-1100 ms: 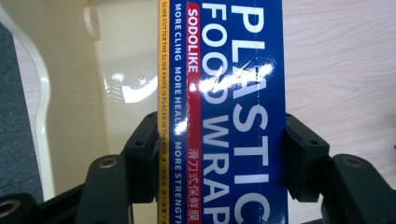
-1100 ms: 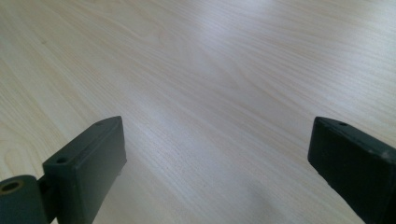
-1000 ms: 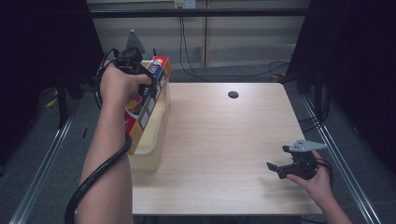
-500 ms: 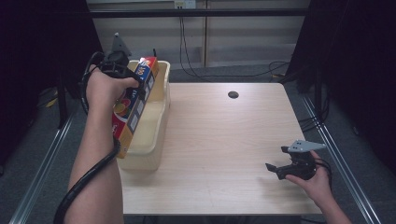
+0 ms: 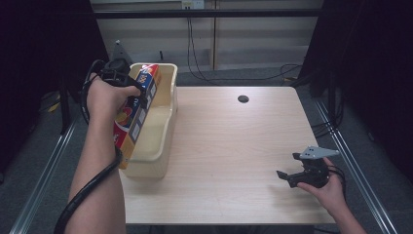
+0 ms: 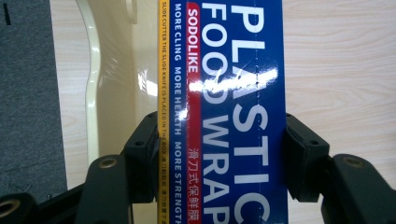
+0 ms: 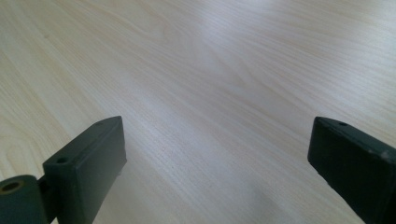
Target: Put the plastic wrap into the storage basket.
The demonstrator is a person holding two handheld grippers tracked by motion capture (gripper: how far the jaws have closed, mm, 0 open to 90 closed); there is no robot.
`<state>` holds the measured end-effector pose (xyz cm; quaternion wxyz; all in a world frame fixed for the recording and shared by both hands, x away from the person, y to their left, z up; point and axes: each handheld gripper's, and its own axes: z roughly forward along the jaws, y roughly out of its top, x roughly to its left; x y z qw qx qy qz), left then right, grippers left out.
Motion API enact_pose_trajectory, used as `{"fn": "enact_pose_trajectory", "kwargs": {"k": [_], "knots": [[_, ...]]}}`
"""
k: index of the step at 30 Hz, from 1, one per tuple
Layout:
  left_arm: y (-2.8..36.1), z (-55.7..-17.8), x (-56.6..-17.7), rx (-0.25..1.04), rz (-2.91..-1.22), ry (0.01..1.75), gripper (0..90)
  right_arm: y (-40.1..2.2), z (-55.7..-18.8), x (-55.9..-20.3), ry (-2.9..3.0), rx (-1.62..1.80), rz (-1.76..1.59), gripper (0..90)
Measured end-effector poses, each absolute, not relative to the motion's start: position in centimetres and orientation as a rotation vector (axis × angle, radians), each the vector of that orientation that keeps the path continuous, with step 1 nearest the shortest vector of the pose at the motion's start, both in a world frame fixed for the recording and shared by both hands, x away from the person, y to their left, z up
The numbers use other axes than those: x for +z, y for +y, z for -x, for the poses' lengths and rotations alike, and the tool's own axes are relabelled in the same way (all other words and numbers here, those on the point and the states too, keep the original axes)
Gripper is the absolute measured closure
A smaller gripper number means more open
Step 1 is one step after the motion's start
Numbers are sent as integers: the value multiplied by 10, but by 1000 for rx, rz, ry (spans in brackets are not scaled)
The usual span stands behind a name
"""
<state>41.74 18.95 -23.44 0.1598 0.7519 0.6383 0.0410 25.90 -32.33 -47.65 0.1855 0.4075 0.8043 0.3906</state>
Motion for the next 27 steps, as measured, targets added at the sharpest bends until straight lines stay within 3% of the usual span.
{"fn": "enact_pose_trajectory", "kwargs": {"k": [27], "knots": [[196,-420,-271,59,-2151,1869,405,-322,-259,-476,2262,1097,-1150,41]]}}
